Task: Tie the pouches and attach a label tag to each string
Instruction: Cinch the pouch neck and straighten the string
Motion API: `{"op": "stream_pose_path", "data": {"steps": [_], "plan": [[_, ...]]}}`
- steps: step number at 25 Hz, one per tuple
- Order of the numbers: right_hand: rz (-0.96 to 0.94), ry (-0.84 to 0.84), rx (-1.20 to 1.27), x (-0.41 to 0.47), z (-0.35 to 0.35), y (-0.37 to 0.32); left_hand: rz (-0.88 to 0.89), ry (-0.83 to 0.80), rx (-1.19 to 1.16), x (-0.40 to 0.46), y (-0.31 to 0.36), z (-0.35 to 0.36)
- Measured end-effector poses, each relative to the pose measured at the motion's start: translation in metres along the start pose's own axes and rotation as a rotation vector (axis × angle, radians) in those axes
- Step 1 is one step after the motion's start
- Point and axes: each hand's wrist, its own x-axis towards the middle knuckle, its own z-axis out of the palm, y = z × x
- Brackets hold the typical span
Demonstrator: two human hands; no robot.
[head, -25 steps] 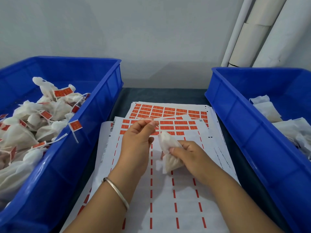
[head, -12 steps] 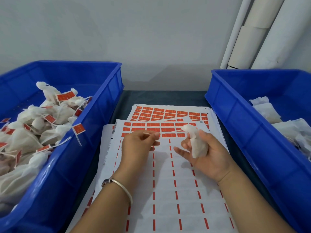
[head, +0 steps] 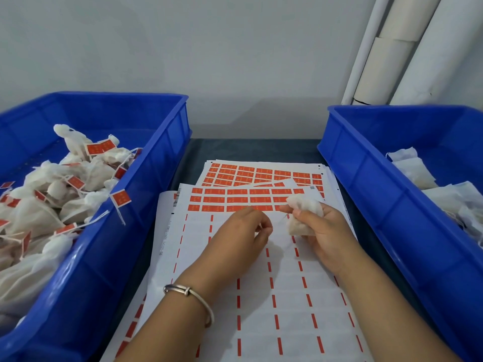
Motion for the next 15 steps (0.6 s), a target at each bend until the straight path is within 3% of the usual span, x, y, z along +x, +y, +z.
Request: {"op": "stream_pose_path", "data": {"steps": [2,4,9,15], "plan": [[-0.064,0.021,-0.28,-0.002,0.003,0.0,0.047,0.06,0.01,-0.003,0.001,0.002],[-0.136,-0.068,-0.425,-0.006,0.009,0.0,0.077,0.134,0.014,-0.004,0.001,0.001],[-0.178,-0.317,-0.51,-0.011,0.015,0.0,0.164,0.163,-0.049,-0.005,0.002,0.002],[-0.217,-0.333,-0.464,-0.012,0.015,0.003,-0.062,0.104,-0.283,-0.002,0.007,0.004]]}}
